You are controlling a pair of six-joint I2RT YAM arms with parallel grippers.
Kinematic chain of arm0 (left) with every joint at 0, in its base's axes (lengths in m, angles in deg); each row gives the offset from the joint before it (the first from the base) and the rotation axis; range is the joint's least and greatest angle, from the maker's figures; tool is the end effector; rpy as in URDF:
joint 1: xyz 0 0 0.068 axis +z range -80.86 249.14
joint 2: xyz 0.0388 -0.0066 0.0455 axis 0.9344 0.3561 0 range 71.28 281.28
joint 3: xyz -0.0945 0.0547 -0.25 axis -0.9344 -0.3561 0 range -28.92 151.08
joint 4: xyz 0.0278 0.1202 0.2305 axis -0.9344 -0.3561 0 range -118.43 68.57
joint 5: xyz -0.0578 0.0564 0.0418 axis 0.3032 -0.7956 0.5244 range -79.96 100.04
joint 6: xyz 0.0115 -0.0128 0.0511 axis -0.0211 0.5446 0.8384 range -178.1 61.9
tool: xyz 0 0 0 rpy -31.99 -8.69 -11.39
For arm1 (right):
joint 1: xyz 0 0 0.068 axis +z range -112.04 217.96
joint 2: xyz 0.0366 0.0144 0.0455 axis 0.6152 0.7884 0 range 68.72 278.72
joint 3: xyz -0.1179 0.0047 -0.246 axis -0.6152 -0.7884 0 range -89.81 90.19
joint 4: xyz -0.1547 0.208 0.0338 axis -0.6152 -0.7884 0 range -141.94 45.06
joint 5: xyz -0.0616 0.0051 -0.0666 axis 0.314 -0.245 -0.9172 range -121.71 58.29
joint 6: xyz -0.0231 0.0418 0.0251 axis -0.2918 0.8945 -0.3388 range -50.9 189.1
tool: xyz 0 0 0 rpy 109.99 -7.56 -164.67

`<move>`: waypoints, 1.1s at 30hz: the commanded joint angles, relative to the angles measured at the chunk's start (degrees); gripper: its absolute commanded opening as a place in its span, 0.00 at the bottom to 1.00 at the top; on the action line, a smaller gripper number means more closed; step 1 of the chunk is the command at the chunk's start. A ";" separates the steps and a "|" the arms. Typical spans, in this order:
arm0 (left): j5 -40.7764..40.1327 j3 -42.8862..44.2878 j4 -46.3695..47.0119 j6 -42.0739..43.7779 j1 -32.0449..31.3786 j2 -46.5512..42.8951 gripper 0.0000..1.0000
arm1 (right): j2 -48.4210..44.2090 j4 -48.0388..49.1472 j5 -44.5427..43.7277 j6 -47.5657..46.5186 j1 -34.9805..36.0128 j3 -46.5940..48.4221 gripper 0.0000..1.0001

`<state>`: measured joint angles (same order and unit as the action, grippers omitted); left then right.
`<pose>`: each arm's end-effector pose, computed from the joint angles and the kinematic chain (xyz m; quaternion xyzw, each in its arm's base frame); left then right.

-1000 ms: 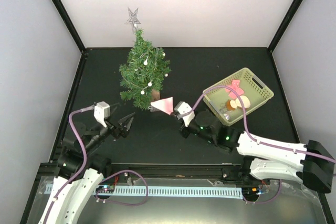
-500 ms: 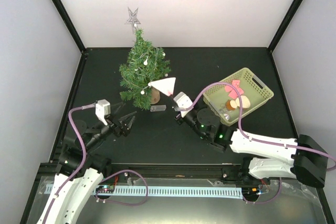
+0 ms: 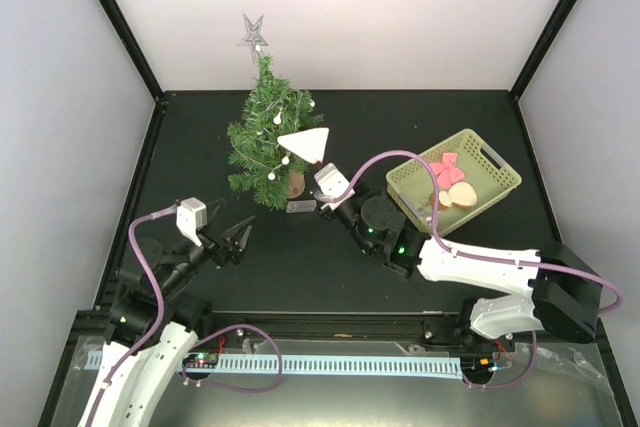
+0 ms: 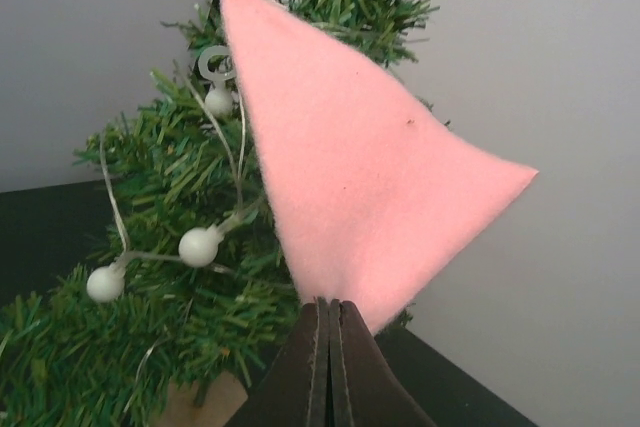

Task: Decorate the small christmas tree
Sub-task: Hang the decoration item on the Christmas tree.

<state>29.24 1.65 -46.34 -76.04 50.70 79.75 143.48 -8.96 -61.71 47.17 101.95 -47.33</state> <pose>0.0635 -0.0336 0.2949 0.1182 0.7136 -0.3270 0.6082 0.1451 0.2567 0.2949 -0.3120 0.6121 0.0876 0.7213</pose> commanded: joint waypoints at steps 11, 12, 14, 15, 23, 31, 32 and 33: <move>-1.31 -0.34 -1.20 1.37 0.24 -2.91 0.99 | 6.80 4.50 -4.84 -5.63 0.30 7.76 0.01; -1.36 -0.29 -1.20 1.35 0.24 -3.00 0.99 | 7.11 4.57 -4.82 -5.69 0.34 7.88 0.01; -1.46 -0.27 -1.31 1.32 0.24 -3.21 0.99 | 7.68 4.82 -4.64 -5.99 0.35 7.90 0.01; -1.49 -0.27 -1.22 1.37 0.24 -3.27 0.99 | 7.94 4.98 -4.68 -6.20 0.28 7.94 0.01; -1.54 -0.33 -1.32 1.36 0.24 -3.64 0.99 | 9.01 4.48 -5.18 -5.79 0.35 8.17 0.01; -1.57 -0.33 -1.30 1.37 0.24 -3.73 0.99 | 7.31 1.65 -1.97 -1.33 0.35 7.87 0.01; -1.54 -0.34 -1.31 1.41 0.24 -3.72 0.99 | 6.90 1.13 -1.49 -0.83 0.33 7.90 0.01; -1.54 -0.33 -1.29 1.34 0.24 -3.72 0.99 | 6.43 0.70 -0.71 -0.09 0.30 7.81 0.01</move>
<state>28.21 1.06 -47.13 -75.18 50.70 76.89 152.46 -8.13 -64.49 43.59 101.95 -40.65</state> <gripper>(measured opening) 0.988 0.011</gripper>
